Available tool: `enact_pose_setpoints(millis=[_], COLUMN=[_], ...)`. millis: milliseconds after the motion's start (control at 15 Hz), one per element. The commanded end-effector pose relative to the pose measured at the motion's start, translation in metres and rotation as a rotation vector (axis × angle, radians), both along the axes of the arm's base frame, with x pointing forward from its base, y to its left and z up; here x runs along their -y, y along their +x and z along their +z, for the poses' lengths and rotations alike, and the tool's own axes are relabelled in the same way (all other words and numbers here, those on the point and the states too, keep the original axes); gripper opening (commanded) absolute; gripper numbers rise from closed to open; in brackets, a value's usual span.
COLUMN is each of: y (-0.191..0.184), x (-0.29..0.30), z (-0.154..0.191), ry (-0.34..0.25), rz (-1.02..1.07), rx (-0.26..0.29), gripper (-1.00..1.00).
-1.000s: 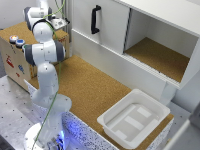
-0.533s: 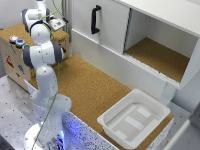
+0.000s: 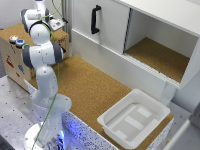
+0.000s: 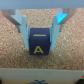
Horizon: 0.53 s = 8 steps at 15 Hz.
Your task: Take the purple block and rotate it right
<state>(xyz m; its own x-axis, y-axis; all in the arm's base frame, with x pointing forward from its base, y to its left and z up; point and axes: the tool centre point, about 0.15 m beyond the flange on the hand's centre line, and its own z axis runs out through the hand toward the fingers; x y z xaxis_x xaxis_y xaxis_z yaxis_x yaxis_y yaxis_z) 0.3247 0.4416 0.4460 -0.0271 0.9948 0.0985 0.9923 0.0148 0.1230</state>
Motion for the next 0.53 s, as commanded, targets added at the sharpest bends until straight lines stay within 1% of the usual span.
enact_pose_setpoints(millis=[0, 67, 133, 200, 333, 467], y=[-0.005, -0.008, -0.013, -0.016, -0.020, -0.024], x=[0.029, 0.030, 0.028, 0.025, 0.012, 0.000], z=[0.014, 0.015, 0.013, 0.012, 0.006, 0.006], ry=[0.103, 0.149, 0.162, 0.174, 0.130, 0.019], rz=[-0.101, -0.151, -0.207, -0.248, -0.372, -0.487], rx=[-0.072, -0.127, -0.154, -0.163, -0.136, -0.088], gripper=[-1.00, -1.00, -1.00, -1.00, -1.00, -1.00])
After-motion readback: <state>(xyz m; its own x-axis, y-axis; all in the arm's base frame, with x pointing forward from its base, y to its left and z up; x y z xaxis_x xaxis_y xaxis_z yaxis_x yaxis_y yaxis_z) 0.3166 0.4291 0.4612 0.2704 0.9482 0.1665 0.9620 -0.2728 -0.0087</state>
